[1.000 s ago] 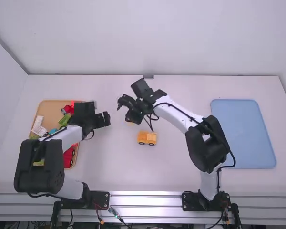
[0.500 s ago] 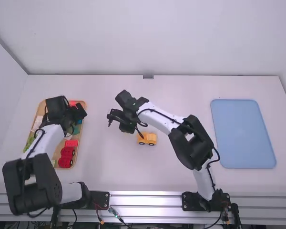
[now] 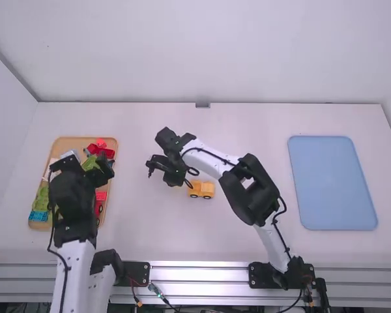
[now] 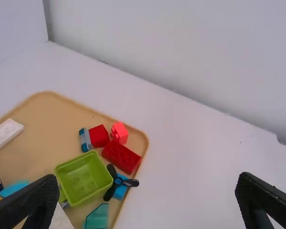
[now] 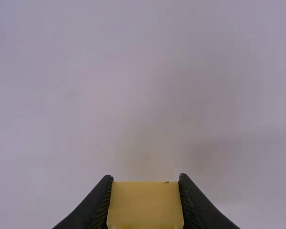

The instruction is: Assemble lego blocks to make yellow taxi

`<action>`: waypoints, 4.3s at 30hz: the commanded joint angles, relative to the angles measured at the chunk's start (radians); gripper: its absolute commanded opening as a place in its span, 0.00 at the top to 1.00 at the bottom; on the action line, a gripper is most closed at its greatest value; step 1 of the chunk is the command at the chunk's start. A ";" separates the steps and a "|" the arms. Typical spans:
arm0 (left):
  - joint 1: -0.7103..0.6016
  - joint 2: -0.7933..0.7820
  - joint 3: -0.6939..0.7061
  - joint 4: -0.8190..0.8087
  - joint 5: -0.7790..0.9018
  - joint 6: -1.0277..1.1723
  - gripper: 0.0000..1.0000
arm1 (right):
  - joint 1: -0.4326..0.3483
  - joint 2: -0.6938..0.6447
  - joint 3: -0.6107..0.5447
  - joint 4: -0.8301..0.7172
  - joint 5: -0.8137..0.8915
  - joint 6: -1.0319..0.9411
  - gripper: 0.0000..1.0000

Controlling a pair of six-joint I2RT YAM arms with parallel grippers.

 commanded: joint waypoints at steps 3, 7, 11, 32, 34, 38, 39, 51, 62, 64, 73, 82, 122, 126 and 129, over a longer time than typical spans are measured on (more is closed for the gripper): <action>0.016 -0.141 -0.035 -0.044 0.020 0.024 0.01 | 0.034 0.026 0.026 -0.002 0.014 -0.021 1.00; 0.016 -0.156 -0.035 -0.063 0.046 0.029 0.01 | 0.043 0.037 0.012 0.032 0.049 -0.011 1.00; 0.006 -0.117 -0.035 -0.051 0.047 0.031 0.01 | 0.036 0.056 0.011 0.017 0.041 -0.011 1.00; 0.013 0.140 -0.035 0.138 0.177 0.050 0.01 | 0.044 0.058 0.000 0.058 0.086 0.015 0.32; 0.018 0.146 -0.035 0.143 0.178 0.049 0.01 | 0.044 0.058 0.000 0.065 0.082 0.015 0.15; 0.018 0.150 -0.035 0.151 0.178 0.049 0.01 | 0.032 0.057 0.021 0.065 0.082 0.014 0.01; 0.012 0.150 -0.036 0.152 0.177 0.042 0.01 | 0.026 0.052 0.030 0.064 0.083 0.015 0.01; 0.006 0.166 -0.018 0.198 0.470 0.087 0.01 | -0.154 -0.163 0.041 0.045 -0.100 -0.011 0.01; -0.085 0.574 0.299 -0.175 0.658 0.626 0.01 | -0.318 -0.447 -0.399 0.440 -0.101 0.118 0.01; -0.129 0.637 0.386 -0.307 0.608 0.726 0.01 | -0.338 -0.497 -0.495 0.537 -0.101 0.148 0.01; -0.437 0.979 0.719 -0.668 0.277 1.194 0.01 | -0.457 -0.661 -0.816 0.829 -0.095 0.251 0.01; -0.620 1.181 0.776 -0.689 0.092 1.433 0.01 | -0.570 -0.715 -0.896 0.832 -0.102 0.329 0.01; -0.667 1.269 0.683 -0.601 0.087 1.110 0.70 | -0.599 -0.715 -0.897 0.809 -0.102 0.323 0.01; -0.667 1.269 0.683 -0.602 0.089 0.882 0.72 | -0.599 -0.715 -0.897 0.826 -0.101 0.317 0.01; -0.667 1.269 0.683 -0.597 0.087 0.733 0.95 | -0.599 -0.715 -0.897 0.845 -0.101 0.317 0.01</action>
